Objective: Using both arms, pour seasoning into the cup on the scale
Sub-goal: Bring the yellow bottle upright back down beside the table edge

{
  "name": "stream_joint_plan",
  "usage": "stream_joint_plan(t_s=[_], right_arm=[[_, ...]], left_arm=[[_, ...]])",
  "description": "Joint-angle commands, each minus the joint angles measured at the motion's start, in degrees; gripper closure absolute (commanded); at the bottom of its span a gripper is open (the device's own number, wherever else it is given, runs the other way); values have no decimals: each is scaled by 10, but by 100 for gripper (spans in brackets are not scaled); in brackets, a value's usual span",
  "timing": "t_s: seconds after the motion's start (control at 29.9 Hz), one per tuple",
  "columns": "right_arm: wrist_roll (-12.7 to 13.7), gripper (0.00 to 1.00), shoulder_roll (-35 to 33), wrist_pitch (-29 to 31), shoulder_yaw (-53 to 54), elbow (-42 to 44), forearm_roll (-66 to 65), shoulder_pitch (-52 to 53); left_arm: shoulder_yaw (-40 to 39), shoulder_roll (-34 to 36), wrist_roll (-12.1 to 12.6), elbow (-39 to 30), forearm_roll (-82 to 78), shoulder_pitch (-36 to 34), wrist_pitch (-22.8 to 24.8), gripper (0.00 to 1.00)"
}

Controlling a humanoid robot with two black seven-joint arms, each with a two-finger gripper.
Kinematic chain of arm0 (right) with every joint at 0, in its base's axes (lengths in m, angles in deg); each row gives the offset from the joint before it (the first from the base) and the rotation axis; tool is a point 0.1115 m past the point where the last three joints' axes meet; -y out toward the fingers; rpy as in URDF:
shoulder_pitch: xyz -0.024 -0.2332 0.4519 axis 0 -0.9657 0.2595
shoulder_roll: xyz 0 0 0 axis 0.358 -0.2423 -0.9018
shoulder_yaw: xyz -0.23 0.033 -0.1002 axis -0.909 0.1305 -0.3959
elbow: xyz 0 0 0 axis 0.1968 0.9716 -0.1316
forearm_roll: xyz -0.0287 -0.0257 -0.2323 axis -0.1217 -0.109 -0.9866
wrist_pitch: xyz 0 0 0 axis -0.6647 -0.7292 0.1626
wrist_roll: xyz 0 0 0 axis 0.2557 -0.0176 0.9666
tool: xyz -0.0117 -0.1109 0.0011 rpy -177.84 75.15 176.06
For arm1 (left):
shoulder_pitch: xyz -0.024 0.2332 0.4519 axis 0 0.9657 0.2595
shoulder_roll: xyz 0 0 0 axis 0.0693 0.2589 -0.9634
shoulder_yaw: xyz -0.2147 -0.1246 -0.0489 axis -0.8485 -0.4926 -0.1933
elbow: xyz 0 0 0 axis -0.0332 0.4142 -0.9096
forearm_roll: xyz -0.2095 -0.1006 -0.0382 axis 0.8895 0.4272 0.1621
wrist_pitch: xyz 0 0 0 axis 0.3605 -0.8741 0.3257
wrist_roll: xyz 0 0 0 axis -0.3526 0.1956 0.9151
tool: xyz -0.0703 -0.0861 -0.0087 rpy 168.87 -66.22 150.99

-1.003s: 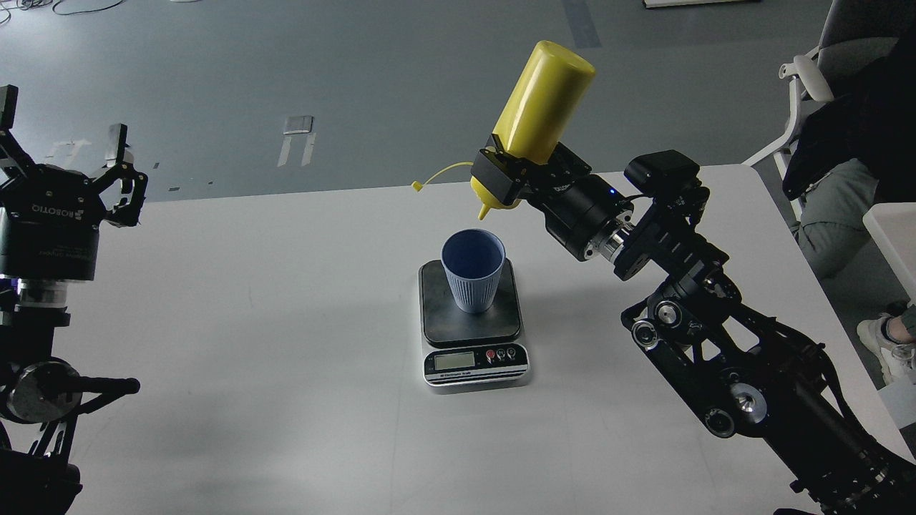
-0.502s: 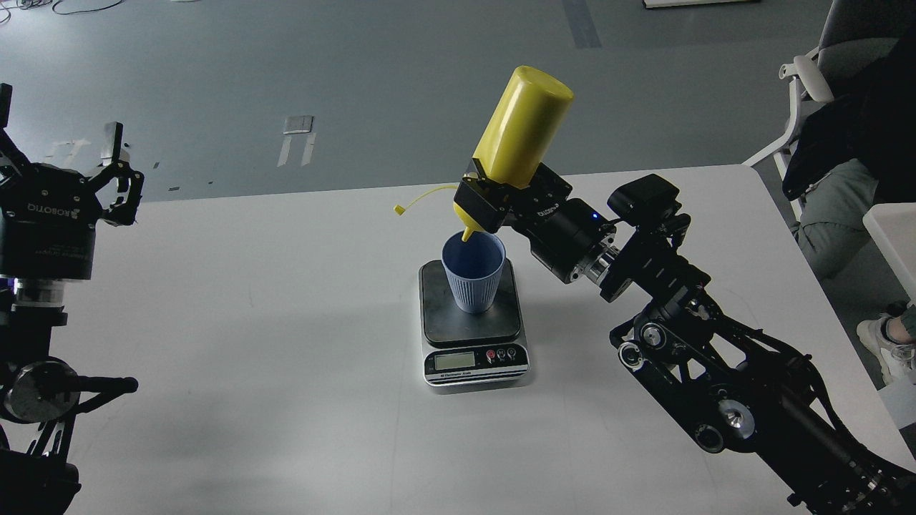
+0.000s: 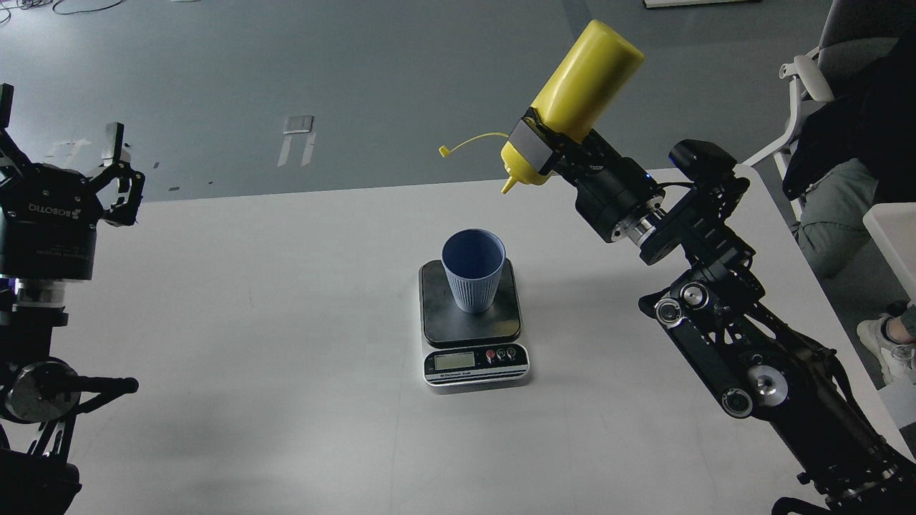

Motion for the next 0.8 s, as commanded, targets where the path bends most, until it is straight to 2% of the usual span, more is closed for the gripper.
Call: stream_joint_plan(t_s=[0.0, 0.03, 0.07, 0.2, 0.23, 0.33, 0.67, 0.77], right_arm=[[66, 100, -5, 50, 47, -8, 250, -14], [80, 100, -8, 64, 60, -8, 344, -23], [80, 100, -18, 88, 69, -8, 441, -26], [80, 100, -28, 143, 106, 0, 653, -31], [87, 100, -25, 163, 124, 2, 703, -34], [105, 100, -21, 208, 169, 1, 739, -58], [150, 100, 2, 210, 246, 22, 881, -165], [151, 100, 2, 210, 248, 48, 890, -190]], left_arm=[[3, 0, 0, 0, 0, 1, 0, 1], [5, 0, 0, 0, 0, 1, 0, 1], [5, 0, 0, 0, 0, 1, 0, 1], [7, 0, 0, 0, 0, 1, 0, 1], [7, 0, 0, 0, 0, 2, 0, 1], [7, 3, 1, 0, 0, 2, 0, 1], [9, 8, 6, 1, -2, 1, 0, 1], [9, 8, 6, 0, -2, 1, 0, 1]])
